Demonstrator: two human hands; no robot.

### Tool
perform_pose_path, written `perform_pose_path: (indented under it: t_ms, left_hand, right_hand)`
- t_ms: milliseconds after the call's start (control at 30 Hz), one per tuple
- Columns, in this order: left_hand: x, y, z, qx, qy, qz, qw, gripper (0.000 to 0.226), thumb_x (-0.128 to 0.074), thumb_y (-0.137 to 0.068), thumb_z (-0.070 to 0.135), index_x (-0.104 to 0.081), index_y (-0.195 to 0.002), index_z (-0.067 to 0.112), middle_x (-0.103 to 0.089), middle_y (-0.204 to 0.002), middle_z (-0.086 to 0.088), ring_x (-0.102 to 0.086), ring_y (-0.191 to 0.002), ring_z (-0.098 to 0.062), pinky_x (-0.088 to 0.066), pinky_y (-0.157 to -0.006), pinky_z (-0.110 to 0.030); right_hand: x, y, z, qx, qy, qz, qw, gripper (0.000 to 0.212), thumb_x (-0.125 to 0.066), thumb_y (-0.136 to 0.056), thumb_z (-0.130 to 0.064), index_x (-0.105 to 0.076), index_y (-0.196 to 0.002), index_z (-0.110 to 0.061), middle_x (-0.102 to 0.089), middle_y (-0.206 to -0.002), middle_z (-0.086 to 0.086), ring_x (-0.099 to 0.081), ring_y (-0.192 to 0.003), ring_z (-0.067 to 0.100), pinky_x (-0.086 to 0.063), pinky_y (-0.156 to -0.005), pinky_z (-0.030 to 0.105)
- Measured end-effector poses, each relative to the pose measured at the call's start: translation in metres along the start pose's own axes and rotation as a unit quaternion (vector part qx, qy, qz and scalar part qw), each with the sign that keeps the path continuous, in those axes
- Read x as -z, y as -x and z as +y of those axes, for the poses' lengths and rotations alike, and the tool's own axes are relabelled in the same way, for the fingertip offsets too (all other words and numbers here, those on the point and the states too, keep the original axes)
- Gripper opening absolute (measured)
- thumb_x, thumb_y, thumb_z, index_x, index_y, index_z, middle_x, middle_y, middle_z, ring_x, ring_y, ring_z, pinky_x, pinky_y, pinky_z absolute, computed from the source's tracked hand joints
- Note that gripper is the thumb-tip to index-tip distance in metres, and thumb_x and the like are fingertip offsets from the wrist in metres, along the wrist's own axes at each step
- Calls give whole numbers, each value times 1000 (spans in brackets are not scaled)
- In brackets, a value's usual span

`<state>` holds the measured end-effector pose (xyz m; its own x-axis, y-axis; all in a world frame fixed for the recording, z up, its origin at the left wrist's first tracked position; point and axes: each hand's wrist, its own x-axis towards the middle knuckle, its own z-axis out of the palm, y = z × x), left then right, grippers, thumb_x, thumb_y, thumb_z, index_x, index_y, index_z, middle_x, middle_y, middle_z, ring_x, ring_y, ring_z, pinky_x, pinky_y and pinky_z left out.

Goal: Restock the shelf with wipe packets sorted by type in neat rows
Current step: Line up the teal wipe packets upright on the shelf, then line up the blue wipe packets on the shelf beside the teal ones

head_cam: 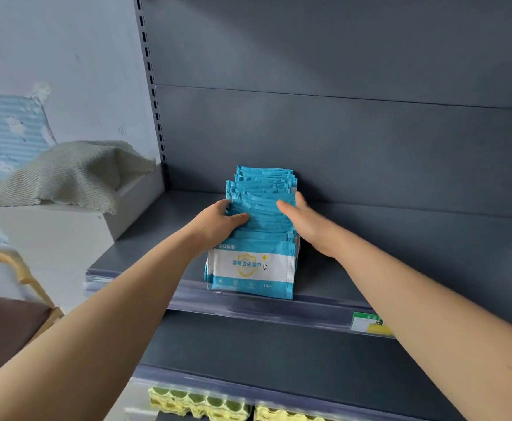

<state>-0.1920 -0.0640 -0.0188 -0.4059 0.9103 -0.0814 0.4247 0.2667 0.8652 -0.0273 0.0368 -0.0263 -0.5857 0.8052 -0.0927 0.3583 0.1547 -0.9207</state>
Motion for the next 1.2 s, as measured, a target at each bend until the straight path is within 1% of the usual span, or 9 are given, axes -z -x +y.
perform_pose_path:
  t_ms: [100, 200, 333, 400, 500, 633, 900, 1033, 1200]
  left_hand:
    - [3, 2, -2, 1, 48, -21, 999, 61, -64, -89, 33, -40, -142, 16, -62, -123, -2, -68, -98, -20, -54, -93, -41]
    - [7, 5, 1, -9, 37, -22, 999, 54, -64, -90, 33, -44, -136, 15, -62, -122, -2, -66, -100, -21, -52, -94, -41]
    - [15, 9, 2, -27, 8, -13, 1000, 34, -61, -91, 31, -52, -121, 16, -64, -112, -1, -66, -95, -20, -53, -90, -38]
    - [20, 16, 4, -69, -76, 28, 994, 24, -56, -92, 30, -54, -111, 15, -63, -108, 2, -62, -90, -17, -52, -80, -34]
    - [22, 30, 13, -170, -214, 108, 956, 43, -51, -93, 34, -53, -131, 15, -58, -126, -3, -59, -102, -24, -49, -82, -36]
    - [-1, 63, 39, -324, -297, 110, 891, 40, -47, -96, 35, -56, -130, 18, -60, -129, -4, -56, -114, -28, -46, -92, -39]
    - [-108, 129, 73, -471, -346, 37, 811, 41, -39, -86, 39, -68, -99, 13, -68, -93, -6, -59, -87, -32, -47, -76, -38]
    - [-190, 156, 93, -514, -330, -20, 792, 28, -49, -91, 35, -68, -90, 14, -65, -84, -4, -60, -81, -31, -46, -70, -36]
    - [-319, 191, 129, -536, -299, -84, 785, 25, -47, -93, 34, -63, -87, 15, -61, -84, -1, -58, -85, -28, -38, -67, -31]
  right_hand:
    - [-4, 6, -3, -4, -29, 6, 1000, 63, -40, -100, -35, -6, -152, -26, -39, -148, -8, -44, -131, 13, -33, -109, 31]
    - [-5, 14, -9, -16, 5, 36, 999, 61, -43, -93, -43, -20, -147, -26, -45, -142, -7, -49, -123, 14, -37, -109, 38]
    - [-4, 35, -15, -57, 91, 111, 988, 71, -39, -98, -46, -5, -153, -17, -24, -156, -3, -29, -141, 17, -24, -115, 36]
    - [-6, 52, -16, -41, 180, 172, 968, 61, -40, -98, -41, -22, -151, -17, -30, -155, 1, -34, -139, 20, -30, -110, 34]
    - [-8, 84, -18, 0, 238, 251, 938, 43, -47, -97, -33, -51, -136, -17, -52, -140, 1, -51, -124, 19, -39, -97, 27]
    - [-1, 139, -22, 31, 333, 288, 897, 38, -48, -97, -31, -58, -131, -18, -57, -136, -3, -50, -125, 19, -40, -103, 32]
    - [52, 257, 15, -37, 437, 322, 839, 35, -45, -98, -33, -61, -125, -18, -61, -129, -1, -59, -104, 22, -48, -90, 36]
    - [99, 319, 62, -59, 442, 346, 826, 37, -48, -96, -32, -58, -129, -19, -60, -131, -1, -55, -118, 22, -46, -96, 37]
    - [185, 397, 134, -121, 475, 341, 802, 29, -50, -94, -28, -64, -112, -10, -67, -113, 11, -60, -104, 33, -50, -84, 42]
